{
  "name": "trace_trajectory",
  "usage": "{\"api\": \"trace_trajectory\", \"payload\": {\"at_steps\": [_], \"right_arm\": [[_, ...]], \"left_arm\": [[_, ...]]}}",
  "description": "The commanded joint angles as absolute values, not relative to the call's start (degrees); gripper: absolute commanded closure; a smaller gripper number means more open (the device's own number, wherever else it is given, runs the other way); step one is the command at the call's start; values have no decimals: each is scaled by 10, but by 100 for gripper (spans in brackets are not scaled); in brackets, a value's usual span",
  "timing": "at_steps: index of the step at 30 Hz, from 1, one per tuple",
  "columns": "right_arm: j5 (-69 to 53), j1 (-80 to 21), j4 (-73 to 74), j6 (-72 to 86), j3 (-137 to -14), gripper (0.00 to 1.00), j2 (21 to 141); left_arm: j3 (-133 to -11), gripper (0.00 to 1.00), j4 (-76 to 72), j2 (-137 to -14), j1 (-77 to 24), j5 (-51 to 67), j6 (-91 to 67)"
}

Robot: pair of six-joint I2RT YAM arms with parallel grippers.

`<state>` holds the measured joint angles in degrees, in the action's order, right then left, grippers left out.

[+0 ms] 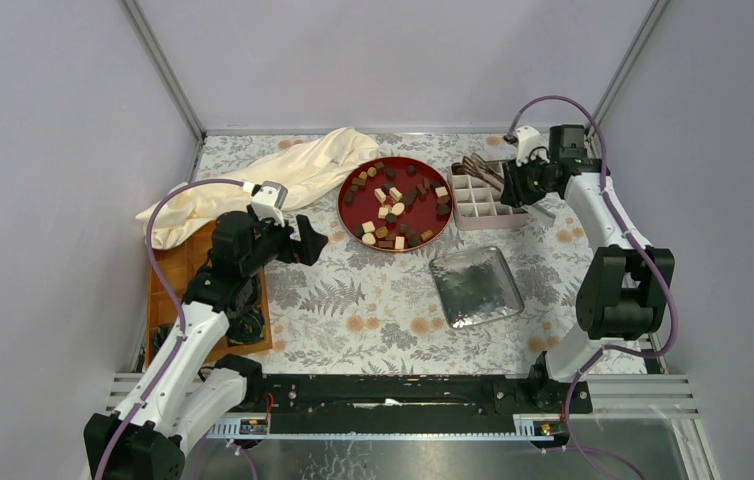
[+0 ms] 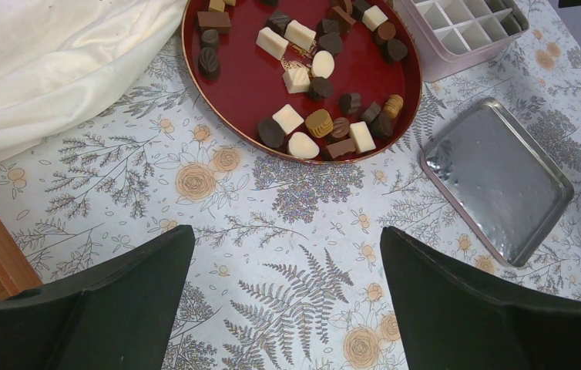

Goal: Pack the chocolate
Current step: Pick up the fake chocolate from the plate, then place the fake chocolate in the packing box.

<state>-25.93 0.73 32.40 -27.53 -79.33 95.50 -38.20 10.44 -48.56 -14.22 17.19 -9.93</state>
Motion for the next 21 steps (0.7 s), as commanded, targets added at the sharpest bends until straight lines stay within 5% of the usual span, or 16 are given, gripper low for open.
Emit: {"api": "trace_trajectory", "payload": {"at_steps": [1,21], "right_arm": [[-215,26,262,-245,-783,96,940],[-194,26,222,-222,-784,91,999]], "left_arm": [[-388,1,99,-475,-145,182,-102],[-389,1,98,-474,-145,187,-105]]}}
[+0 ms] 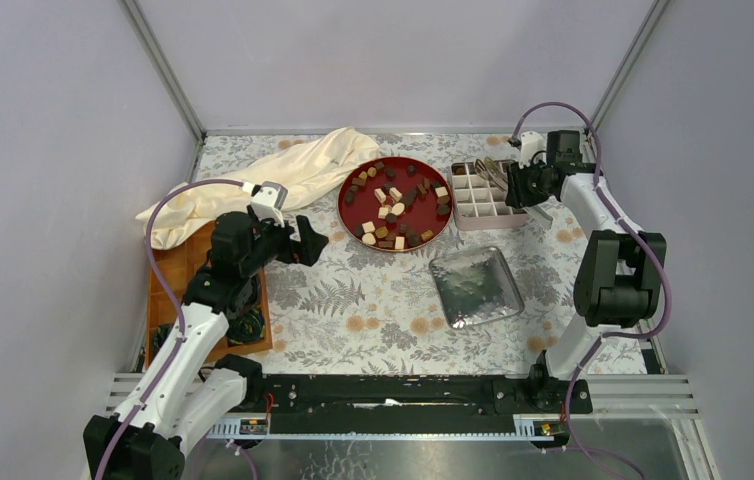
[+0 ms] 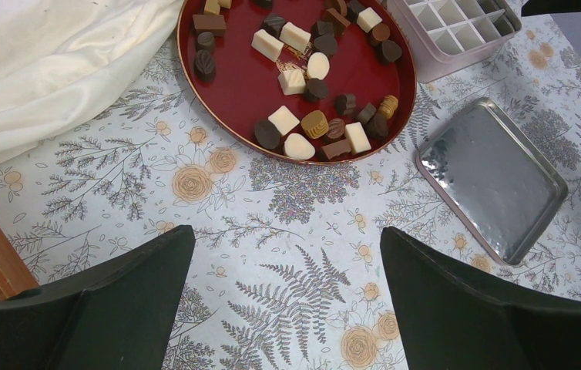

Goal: Pack the chocolate
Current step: Place the fake chocolate in the packing box.

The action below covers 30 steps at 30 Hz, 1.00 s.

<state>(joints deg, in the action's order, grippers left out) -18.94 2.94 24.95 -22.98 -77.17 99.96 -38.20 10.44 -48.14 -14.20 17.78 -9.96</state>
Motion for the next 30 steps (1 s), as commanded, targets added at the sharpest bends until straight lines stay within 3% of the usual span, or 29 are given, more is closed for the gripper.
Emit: {"api": "trace_trajectory", "payload": {"at_steps": [1,21,30], "right_arm": [[-194,25,222,-222,-784,90,1001],[-202,22,228,-220,-792,53,1020],[-202,22,226,-220,-791,51,1011]], "left_arm": [[-389,1,98,-474,-145,187,-105],[-389,1,98,-472,-145,188,-105],[-389,1,98,-469,-145,187,-104]]}}
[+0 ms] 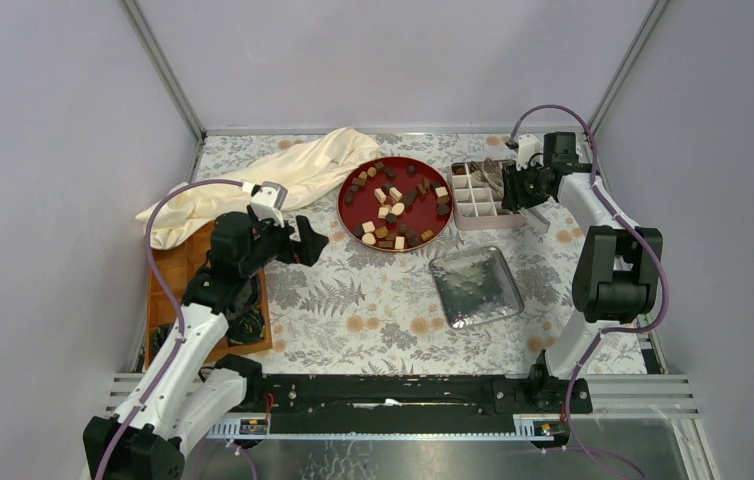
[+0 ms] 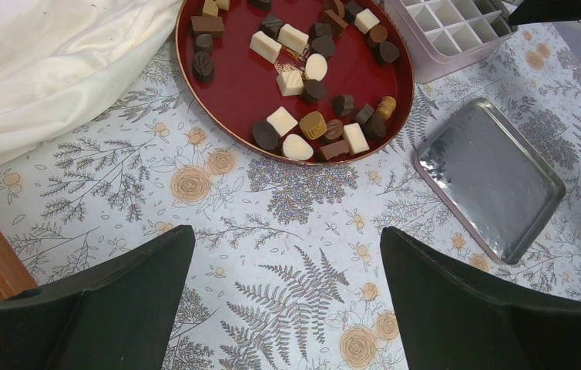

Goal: Pack the chocolate
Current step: Place the fake chocolate in the packing box.

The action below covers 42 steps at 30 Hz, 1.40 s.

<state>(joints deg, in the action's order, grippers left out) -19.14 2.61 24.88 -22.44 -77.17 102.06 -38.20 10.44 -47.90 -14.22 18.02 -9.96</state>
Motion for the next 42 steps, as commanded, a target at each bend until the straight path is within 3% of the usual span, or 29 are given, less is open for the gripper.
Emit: {"api": "trace_trajectory", "payload": {"at_steps": [1,12,27,42], "right_arm": [[-201,22,226,-220,-790,51,1006],[-224,22,211,-218,-764,53,921],[-469,3,213,-248,-713,53,844],[-377,-122,315,-383,-736,54,895]], "left_arm": [[-388,1,98,-469,-145,186,-105],[-389,1,98,-469,-145,183,-103],[-383,1,96,-484,-144,146,-77],[-376,1,98,-479,-143,88,-56]]}}
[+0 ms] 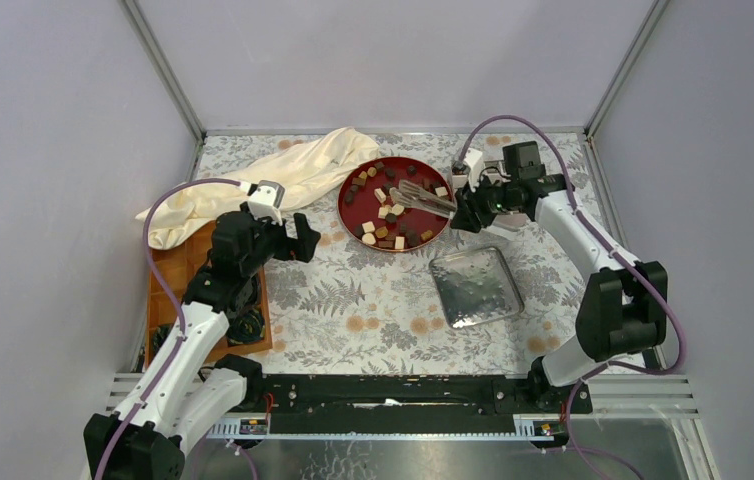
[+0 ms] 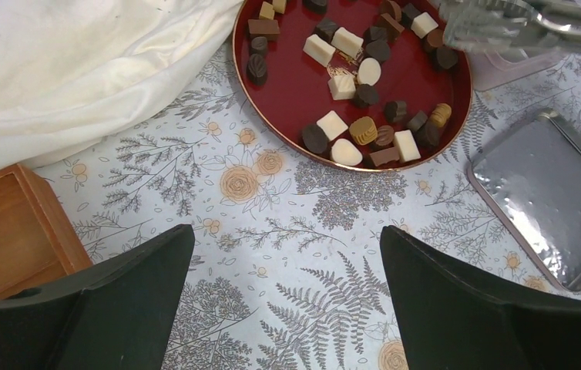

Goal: Pack the chocolate
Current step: Place the fake chocolate in the packing box, then pick up the fake chocolate from the plate.

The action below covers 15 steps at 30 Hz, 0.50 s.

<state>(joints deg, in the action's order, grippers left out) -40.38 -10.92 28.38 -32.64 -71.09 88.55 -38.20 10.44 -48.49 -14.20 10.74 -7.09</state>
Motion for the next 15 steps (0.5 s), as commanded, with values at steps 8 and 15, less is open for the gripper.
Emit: {"api": "trace_trajectory", "payload": {"at_steps": [8,15], "right_arm": [[-322,-136,362,-442,-744,54,911],[-260,-137,346,-424,-743,54,922]], "left_arm": [[-374,1,94,-463,-143,90,-60],[-378,1,92,-456,-143,114,-73]]}}
